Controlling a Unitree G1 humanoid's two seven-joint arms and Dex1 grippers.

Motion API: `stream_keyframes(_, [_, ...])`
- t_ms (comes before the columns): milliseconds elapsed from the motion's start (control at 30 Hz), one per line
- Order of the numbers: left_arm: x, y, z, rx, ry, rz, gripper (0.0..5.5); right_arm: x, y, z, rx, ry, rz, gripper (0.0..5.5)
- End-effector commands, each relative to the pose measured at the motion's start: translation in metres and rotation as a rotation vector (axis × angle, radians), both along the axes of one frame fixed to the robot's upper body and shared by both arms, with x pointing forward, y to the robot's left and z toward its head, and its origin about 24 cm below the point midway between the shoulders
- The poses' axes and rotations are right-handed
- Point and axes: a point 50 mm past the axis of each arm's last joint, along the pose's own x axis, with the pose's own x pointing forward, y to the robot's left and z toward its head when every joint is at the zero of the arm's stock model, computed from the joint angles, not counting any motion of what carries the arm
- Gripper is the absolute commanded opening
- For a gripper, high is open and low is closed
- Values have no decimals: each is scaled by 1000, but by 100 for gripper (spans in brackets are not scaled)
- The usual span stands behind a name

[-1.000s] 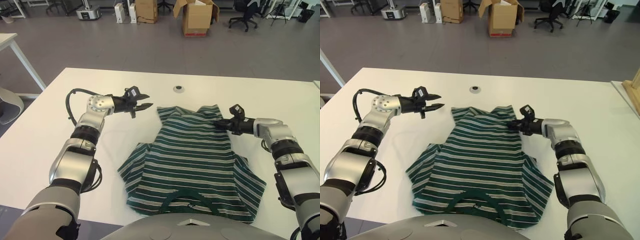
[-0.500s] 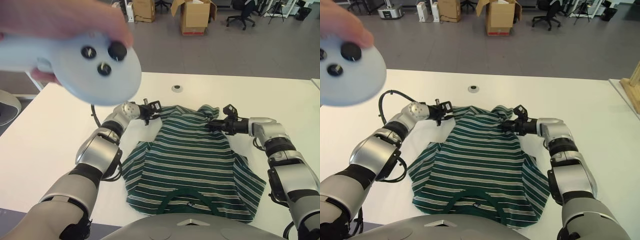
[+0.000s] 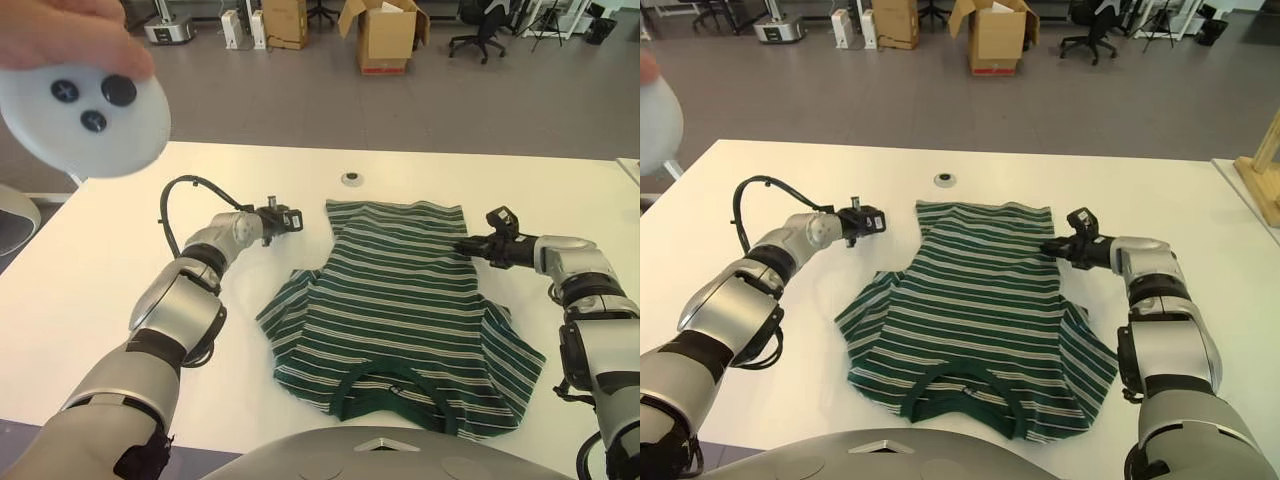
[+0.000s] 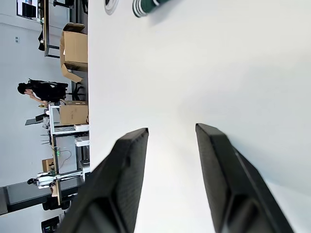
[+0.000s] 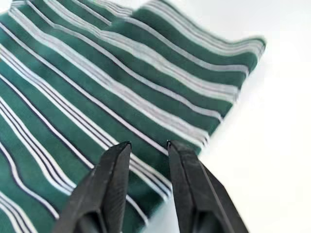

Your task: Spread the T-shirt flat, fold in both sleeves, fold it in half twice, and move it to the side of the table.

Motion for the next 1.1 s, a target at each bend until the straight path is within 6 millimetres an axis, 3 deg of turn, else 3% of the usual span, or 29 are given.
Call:
stream_keyframes(33, [-10,15,-18,-38,84,94,180,13,24,13,73,-72,81,140])
stream_keyframes(200, [2,-4,22,-527,89,73,180,14,50,28,193,-119,182,140])
stream_keyframes(300, [-14,-13,20,-667,238,-121,180,-8,61,23,231,-44,307,140])
stream_keyframes(367, [-34,-18,7,-680,360,-274,180,-35,61,14,227,49,403,140])
stream_keyframes(500, [-78,-20,-19,-623,535,-455,180,-60,47,2,148,152,409,140])
stream_keyframes(633, [-120,-32,-29,-584,594,-510,180,-78,15,-18,-105,276,413,140])
stream_keyframes(733, [-137,-49,-26,-583,588,-511,180,-93,-1,-28,-245,373,475,140])
stream_keyframes(800, [-141,-62,-14,-637,590,-510,180,-97,-8,-32,-328,397,516,140])
stream_keyframes(867, [-132,-64,-3,-680,572,-483,180,-92,-5,-31,-323,369,523,140])
stream_keyframes(967, [-59,-35,22,-676,401,-293,180,-79,12,-19,-177,283,515,140])
stream_keyframes(1100, [-11,-34,22,-546,243,-109,180,-72,23,-14,-96,243,519,140])
